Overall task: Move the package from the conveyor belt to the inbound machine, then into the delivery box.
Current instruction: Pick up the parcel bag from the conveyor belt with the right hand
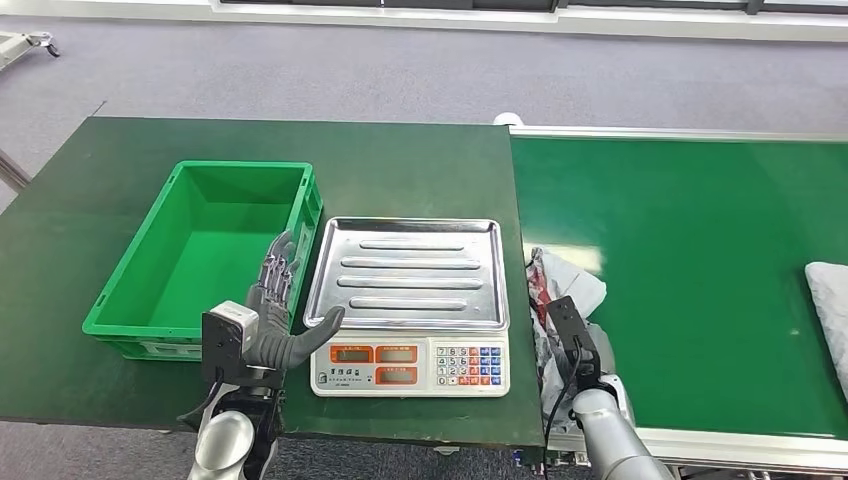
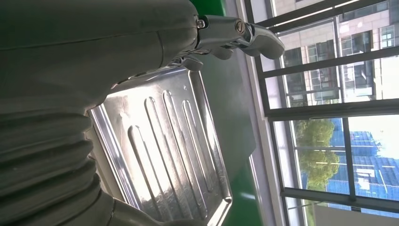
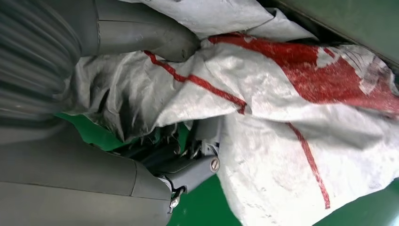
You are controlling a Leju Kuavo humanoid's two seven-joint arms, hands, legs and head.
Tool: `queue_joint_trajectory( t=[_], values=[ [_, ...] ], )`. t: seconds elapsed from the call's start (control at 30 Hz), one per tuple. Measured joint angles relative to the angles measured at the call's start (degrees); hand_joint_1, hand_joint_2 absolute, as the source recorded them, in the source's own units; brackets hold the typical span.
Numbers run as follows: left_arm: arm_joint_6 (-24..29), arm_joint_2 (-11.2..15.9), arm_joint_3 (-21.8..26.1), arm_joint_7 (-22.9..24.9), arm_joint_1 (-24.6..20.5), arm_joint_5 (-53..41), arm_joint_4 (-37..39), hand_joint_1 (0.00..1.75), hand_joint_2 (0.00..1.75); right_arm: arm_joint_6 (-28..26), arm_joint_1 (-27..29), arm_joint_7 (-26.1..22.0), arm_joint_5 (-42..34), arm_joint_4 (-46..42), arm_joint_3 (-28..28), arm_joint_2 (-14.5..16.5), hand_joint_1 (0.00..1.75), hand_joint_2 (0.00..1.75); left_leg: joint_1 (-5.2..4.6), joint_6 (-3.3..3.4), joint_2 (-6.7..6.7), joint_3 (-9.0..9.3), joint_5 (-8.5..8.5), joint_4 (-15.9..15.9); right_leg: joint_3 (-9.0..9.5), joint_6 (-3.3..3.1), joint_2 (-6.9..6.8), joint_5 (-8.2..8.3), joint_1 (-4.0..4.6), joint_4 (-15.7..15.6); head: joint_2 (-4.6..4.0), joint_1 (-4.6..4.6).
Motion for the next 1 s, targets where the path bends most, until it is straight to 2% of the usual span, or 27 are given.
queue_joint_trajectory(
  t=[0.27,0.5,0.63,0.77,1.0],
  values=[
    [0.3,0.5,0.0,-0.2,0.1,-0.4,0.0,0.0,1.75,0.7,0.1,-4.2,-4.4,-0.2,-1.5,1.0,1.75,1.75,0.04,-0.13,-0.01,-0.34,0.02,-0.1,-0.39,-0.09,-0.01,-0.06,0.02,0.1,0.0,0.01],
    [1.6,0.6,0.5,-0.7,1.6,-1.0,-1.1,0.0,1.75,-5.1,0.7,-4.8,-3.3,-4.4,-1.3,2.3,1.75,1.75,0.04,-0.18,-0.08,-0.5,0.04,-0.1,-0.54,-0.12,-0.05,-0.07,0.02,0.2,0.0,0.0],
    [2.1,0.6,0.9,-1.1,3.1,-1.8,-2.4,0.0,1.75,-6.3,2.6,-1.6,-0.6,-13.1,1.1,2.4,1.75,1.75,0.02,-0.2,-0.17,-0.59,0.06,-0.1,-0.62,-0.12,-0.11,-0.07,0.05,0.2,0.0,0.01],
    [2.5,0.6,1.6,-1.8,4.1,-2.4,-2.9,0.0,1.75,-6.8,4.6,0.3,1.5,-25.3,4.4,2.2,1.75,1.75,-0.02,-0.2,-0.18,-0.62,0.06,-0.1,-0.67,-0.11,-0.13,-0.07,0.06,0.2,0.0,0.0],
    [2.9,0.2,2.2,-2.4,4.4,-3.2,-3.1,0.0,1.75,-7.0,4.4,2.4,2.8,-41.6,8.1,1.2,1.75,1.75,-0.05,-0.18,-0.22,-0.63,0.07,0.0,-0.65,-0.09,-0.16,-0.06,0.05,0.2,0.0,0.0]
  ],
)
